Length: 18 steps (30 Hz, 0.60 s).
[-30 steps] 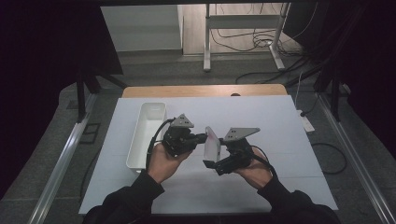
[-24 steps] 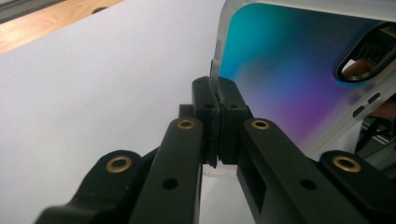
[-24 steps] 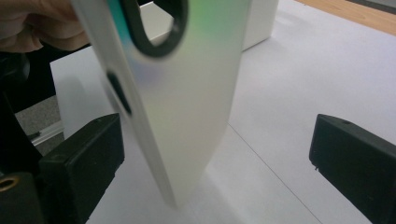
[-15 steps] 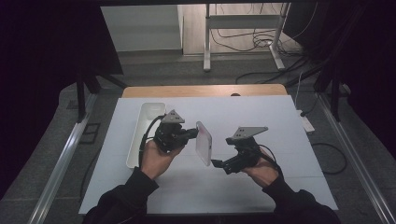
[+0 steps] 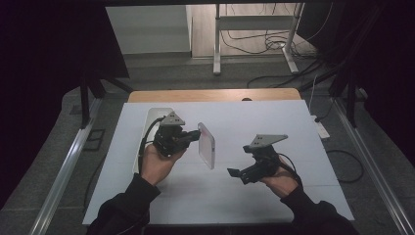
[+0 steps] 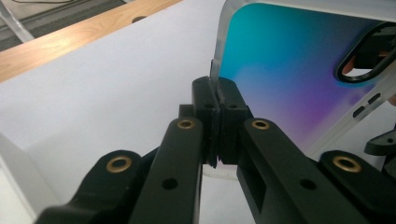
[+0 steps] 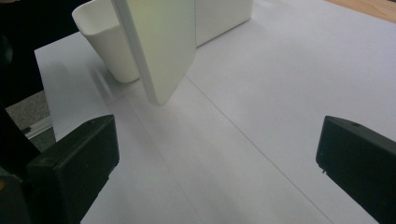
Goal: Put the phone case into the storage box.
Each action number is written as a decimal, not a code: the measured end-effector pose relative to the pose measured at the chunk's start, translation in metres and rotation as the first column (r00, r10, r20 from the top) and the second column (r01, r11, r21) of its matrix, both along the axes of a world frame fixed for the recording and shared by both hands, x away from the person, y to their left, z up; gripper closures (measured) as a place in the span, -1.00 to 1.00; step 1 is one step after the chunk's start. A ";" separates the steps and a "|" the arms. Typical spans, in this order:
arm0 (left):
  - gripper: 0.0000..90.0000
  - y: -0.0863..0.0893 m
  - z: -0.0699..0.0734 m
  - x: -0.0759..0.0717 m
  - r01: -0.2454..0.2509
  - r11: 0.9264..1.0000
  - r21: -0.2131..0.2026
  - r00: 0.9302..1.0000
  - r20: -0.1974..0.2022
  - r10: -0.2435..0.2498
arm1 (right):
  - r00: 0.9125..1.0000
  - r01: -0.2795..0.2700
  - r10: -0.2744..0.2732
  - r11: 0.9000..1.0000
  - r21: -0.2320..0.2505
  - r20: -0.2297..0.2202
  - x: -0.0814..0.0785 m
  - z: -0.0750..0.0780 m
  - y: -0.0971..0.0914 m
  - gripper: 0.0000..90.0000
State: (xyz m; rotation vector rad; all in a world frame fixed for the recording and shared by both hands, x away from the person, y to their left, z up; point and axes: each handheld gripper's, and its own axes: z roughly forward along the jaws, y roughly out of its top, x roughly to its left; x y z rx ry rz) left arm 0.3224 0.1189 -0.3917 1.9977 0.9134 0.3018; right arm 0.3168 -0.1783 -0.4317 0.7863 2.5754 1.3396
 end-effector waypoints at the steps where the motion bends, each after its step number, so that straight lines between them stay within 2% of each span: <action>1: 0.96 0.001 0.000 0.000 -0.002 1.000 0.002 1.000 0.002 0.002 | 1.000 0.003 -0.003 1.000 -0.002 -0.002 -0.001 0.000 -0.001 -1.00; 18: 0.96 0.021 0.005 0.003 -0.045 0.999 0.003 0.999 0.003 0.045 | 1.000 0.010 -0.010 1.000 -0.030 -0.011 -0.008 0.000 -0.014 -1.00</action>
